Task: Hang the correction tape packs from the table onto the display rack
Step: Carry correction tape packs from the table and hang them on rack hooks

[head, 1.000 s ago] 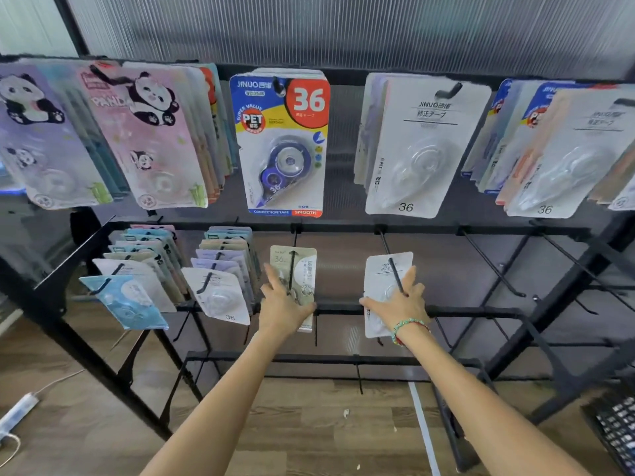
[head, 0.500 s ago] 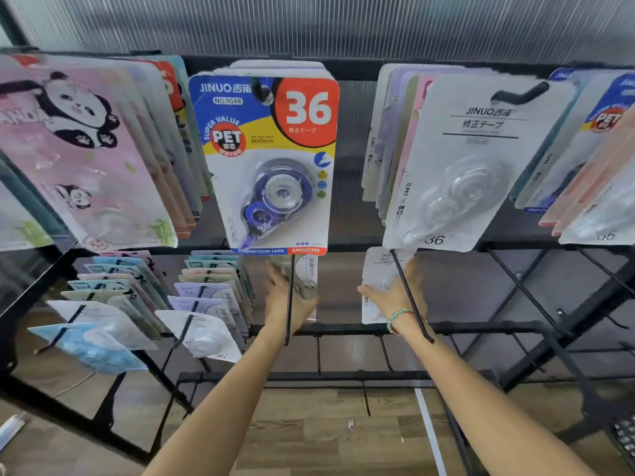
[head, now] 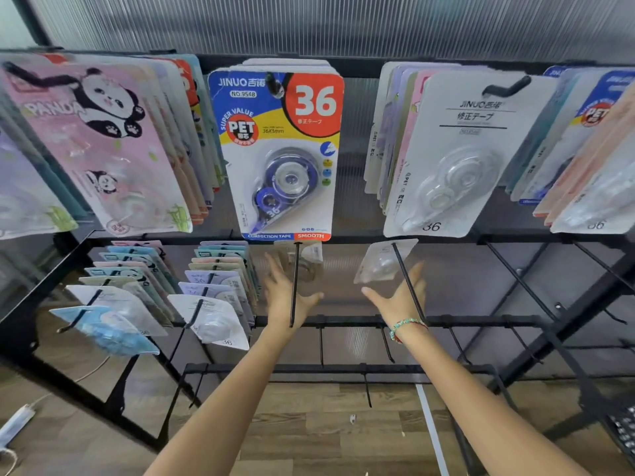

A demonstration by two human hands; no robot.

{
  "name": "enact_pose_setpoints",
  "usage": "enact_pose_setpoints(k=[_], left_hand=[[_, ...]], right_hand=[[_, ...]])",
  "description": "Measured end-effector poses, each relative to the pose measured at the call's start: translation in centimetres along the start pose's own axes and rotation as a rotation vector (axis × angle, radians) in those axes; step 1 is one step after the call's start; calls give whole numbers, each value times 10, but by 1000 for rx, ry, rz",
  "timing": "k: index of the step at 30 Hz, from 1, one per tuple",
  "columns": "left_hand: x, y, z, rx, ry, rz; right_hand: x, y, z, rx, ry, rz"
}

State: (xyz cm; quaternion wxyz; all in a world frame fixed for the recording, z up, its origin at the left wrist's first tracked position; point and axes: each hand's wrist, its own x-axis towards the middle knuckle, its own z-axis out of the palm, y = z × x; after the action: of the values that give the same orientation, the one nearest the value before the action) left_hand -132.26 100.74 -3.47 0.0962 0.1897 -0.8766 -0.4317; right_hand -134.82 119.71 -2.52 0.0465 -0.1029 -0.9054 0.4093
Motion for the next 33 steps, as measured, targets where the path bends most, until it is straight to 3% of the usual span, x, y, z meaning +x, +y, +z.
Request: enact_pose_setpoints(k=[5,11,16,24,33], left_hand=[[-40,-2,-9,98,-44,68],[-117,-5,-28,228,-88,206],[-182,-14,-51,249,-75,166],[-255,-59,-129,245,104,63],[-347,-160,-285,260,369,-192]], right_hand=[[-40,11,-17,-100,-156,-55],[-99,22,-47,-194,-219,-221],[-145,25,-62,-224,-247,-302],[-224,-16,-37,-159,-405,-505],[-364,-123,58,-141,-629,-851]])
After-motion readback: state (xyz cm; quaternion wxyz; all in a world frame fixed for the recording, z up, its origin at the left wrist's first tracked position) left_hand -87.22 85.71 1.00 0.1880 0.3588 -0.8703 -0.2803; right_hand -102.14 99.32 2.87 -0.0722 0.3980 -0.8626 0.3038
